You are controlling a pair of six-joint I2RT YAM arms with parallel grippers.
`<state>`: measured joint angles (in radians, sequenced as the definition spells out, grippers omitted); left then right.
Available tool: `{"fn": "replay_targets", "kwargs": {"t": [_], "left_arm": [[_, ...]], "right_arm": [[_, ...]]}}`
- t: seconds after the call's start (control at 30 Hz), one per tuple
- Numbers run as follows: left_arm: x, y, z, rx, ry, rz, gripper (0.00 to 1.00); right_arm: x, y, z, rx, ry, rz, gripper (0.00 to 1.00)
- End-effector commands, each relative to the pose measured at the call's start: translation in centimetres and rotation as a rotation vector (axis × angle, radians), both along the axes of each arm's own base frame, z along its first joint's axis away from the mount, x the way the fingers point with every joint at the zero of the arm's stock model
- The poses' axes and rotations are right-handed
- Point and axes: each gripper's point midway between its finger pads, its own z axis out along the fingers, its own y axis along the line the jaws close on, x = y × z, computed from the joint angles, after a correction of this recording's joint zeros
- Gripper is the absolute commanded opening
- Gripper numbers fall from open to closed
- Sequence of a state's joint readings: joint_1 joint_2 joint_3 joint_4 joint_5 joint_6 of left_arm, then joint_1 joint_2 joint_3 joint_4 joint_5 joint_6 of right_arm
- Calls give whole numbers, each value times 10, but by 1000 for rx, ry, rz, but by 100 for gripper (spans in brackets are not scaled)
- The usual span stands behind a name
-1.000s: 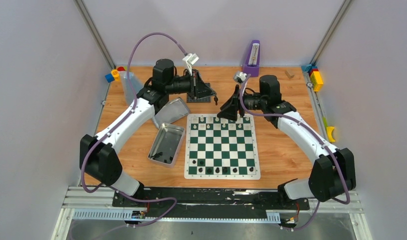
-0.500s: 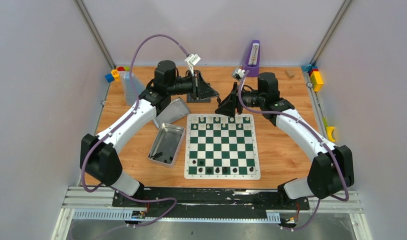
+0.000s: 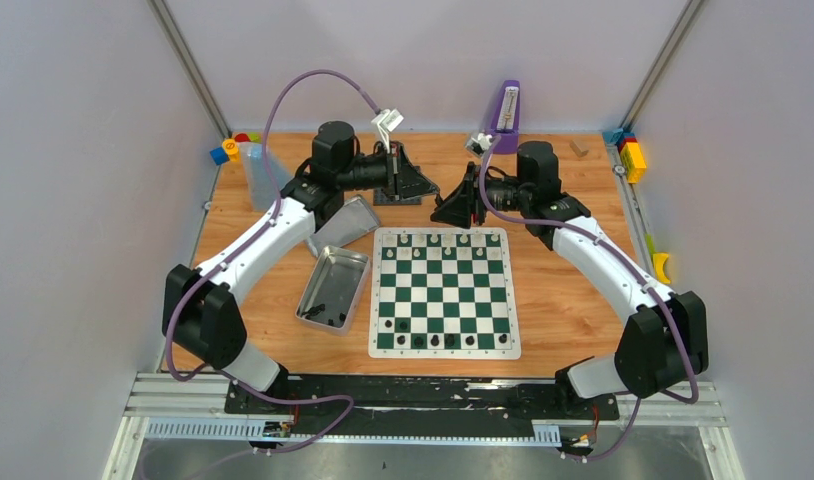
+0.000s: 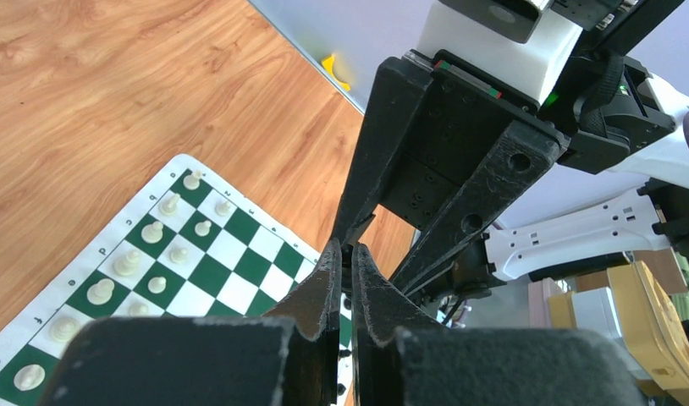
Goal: Set up the chess pieces on the board
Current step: Pick up the chess piece from the storage box.
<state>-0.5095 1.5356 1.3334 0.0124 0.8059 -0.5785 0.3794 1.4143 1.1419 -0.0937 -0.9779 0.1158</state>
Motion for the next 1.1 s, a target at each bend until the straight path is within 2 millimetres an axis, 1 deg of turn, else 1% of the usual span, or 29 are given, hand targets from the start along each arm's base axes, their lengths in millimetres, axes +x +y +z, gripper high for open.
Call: {"fn": "replay_targets", "kwargs": {"t": [0.0, 0.2, 0.43, 0.63, 0.8, 0.87, 0.9, 0.93, 0.97, 1.0, 1.03, 1.07], "left_arm": [[1, -4, 7, -21, -33, -7, 0], [0, -4, 8, -23, -35, -11, 0], [-1, -4, 3, -18, -30, -14, 0], [-2, -1, 5, -6, -64, -10, 0], [-2, 4, 7, 26, -158, -9, 0], [-3, 7, 1, 51, -180, -13, 1], [-3, 8, 2, 55, -218, -18, 1], [-5, 9, -5, 65, -220, -24, 1], [-4, 8, -3, 58, -272, -30, 1], [-7, 7, -12, 63, -275, -49, 1], [-8, 6, -11, 56, -322, -59, 1], [-14, 4, -24, 60, -319, -89, 1]], "right_arm": [[-4, 4, 29, 45, -71, 26, 30], [-2, 4, 28, 42, -70, 19, 15], [2, 3, 27, 33, -78, 2, 0], [-1, -5, 16, -9, -97, -21, 0], [-6, -22, -5, -68, -120, -43, 0], [-9, -31, -13, -94, -121, -57, 0], [-10, -37, -18, -105, -116, -69, 0], [-10, -44, -20, -111, -114, -84, 0], [-9, -51, -22, -117, -111, -102, 0], [-9, -59, -24, -119, -105, -120, 0], [-7, -67, -26, -120, -97, -142, 0], [-6, -76, -26, -118, -90, -162, 0]]}}
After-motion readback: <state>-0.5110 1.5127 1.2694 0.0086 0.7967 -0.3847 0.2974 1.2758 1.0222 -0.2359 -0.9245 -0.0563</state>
